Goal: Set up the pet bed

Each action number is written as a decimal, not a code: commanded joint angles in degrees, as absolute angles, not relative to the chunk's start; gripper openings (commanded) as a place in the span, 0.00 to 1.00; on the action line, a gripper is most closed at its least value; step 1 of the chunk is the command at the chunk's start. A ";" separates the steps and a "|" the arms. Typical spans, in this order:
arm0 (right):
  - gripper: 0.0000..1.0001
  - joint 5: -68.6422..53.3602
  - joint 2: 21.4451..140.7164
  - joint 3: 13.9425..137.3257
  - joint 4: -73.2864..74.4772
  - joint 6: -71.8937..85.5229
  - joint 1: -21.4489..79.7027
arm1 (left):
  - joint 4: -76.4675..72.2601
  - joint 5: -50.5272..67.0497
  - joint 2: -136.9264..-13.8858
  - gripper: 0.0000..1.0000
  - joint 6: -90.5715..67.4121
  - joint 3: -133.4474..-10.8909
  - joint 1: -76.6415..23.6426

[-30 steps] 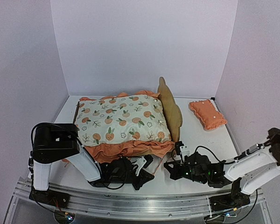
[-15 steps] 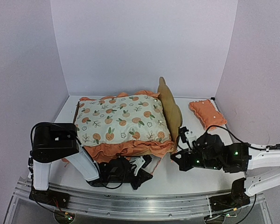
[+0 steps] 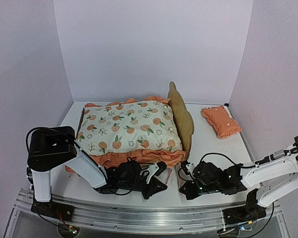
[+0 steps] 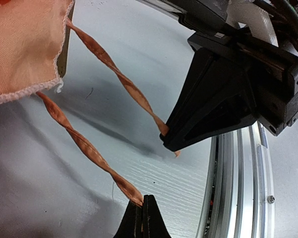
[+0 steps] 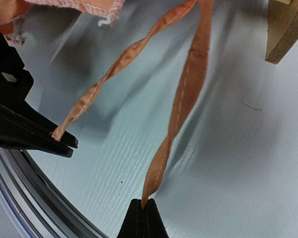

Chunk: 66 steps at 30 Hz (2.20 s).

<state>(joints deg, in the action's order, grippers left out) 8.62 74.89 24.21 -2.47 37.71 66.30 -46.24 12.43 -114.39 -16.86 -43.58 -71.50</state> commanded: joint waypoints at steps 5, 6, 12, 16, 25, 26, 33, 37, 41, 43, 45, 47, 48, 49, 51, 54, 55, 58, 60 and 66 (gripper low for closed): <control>0.26 8.31 73.80 25.79 -3.01 38.96 66.58 | -46.56 15.31 -112.42 0.00 -19.18 -46.88 -71.28; 0.32 8.95 72.27 26.21 -0.74 39.46 66.60 | -46.44 14.94 -112.48 0.00 -19.39 -46.87 -71.30; 0.42 6.03 67.06 29.64 10.06 39.80 66.62 | -47.34 14.50 -113.34 0.00 -20.56 -47.18 -71.64; 0.43 6.72 63.68 28.38 2.98 42.40 66.58 | -48.16 14.39 -113.96 0.00 -19.93 -47.07 -72.22; 0.39 9.23 71.09 30.14 -5.10 49.54 66.09 | -50.71 13.97 -115.28 0.00 -18.67 -48.18 -73.61; 0.38 8.69 71.85 30.13 -5.74 50.40 65.76 | -50.90 13.94 -115.44 0.00 -18.64 -48.33 -73.80; 0.32 6.24 74.31 28.87 -11.06 53.95 64.78 | -50.81 13.09 -116.18 0.00 -18.37 -48.87 -74.45; 0.24 5.05 76.57 28.17 -14.80 56.85 64.36 | -50.83 12.86 -116.45 0.00 -18.44 -49.12 -74.68; 0.22 2.52 78.09 28.52 -15.20 57.37 64.04 | -50.81 11.71 -116.33 0.00 -18.15 -49.01 -74.79; 0.22 2.23 77.92 27.72 -15.21 58.36 63.69 | -50.94 11.35 -116.26 0.00 -17.75 -48.95 -74.79; 0.20 2.11 77.46 27.05 -15.21 58.84 63.55 | -50.97 11.40 -116.15 0.00 -17.59 -48.87 -74.74; 0.18 1.64 77.17 26.87 -14.99 59.03 63.54 | -50.98 11.26 -116.12 0.00 -17.58 -48.74 -74.79; 0.19 1.39 77.09 26.90 -14.25 59.29 63.49 | -50.99 11.08 -116.12 0.00 -17.58 -48.75 -74.79; 0.20 1.25 77.03 26.99 -13.04 59.74 63.38 | -51.03 10.97 -116.11 0.00 -17.58 -48.76 -74.79; 0.23 0.86 76.99 27.04 -10.89 60.40 63.37 | -51.06 10.90 -116.12 0.00 -17.58 -48.68 -74.73; 0.26 0.45 77.17 27.25 -10.02 60.34 63.36 | -50.99 11.09 -116.11 0.00 -17.74 -48.56 -74.79; 0.26 0.45 77.33 27.48 -9.84 60.19 63.36 | -50.96 11.10 -116.12 0.00 -17.82 -48.52 -74.79; 0.25 0.47 78.28 28.56 -8.34 59.64 63.20 | -50.92 11.08 -116.11 0.00 -17.93 -48.60 -74.78; 0.15 -0.99 78.93 29.01 -8.11 59.11 63.27 | -50.96 11.07 -116.10 0.00 -17.93 -48.61 -74.79; 0.03 -0.60 78.01 34.09 5.99 50.40 63.12 | -50.93 10.19 -115.69 0.07 -17.62 -47.95 -74.78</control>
